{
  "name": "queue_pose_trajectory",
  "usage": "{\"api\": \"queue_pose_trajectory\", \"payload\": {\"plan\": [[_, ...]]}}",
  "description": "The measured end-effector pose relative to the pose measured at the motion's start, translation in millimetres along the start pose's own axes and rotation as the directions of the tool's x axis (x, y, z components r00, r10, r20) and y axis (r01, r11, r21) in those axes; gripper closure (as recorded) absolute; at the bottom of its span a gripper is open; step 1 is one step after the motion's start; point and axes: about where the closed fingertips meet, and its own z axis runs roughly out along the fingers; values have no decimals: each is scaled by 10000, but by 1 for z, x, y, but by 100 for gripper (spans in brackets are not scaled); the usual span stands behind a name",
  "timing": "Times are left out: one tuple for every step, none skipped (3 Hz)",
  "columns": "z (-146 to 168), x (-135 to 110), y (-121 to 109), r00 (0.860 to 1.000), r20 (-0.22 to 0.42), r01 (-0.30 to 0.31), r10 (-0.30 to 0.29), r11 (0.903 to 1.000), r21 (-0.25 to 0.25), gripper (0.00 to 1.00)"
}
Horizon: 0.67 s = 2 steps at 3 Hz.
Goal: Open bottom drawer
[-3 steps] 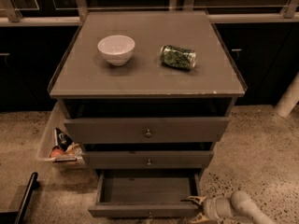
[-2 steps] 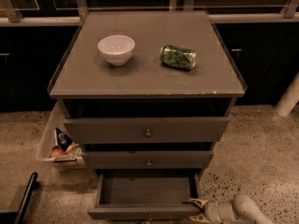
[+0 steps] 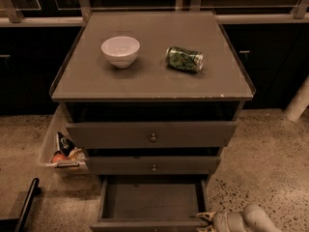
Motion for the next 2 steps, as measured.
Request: {"api": "queue_pose_trajectory", "payload": {"plan": [[0,0,0,10000,0,0,0,10000,0,58],[0,0,0,10000,1,0,0,10000,-1,35]]}}
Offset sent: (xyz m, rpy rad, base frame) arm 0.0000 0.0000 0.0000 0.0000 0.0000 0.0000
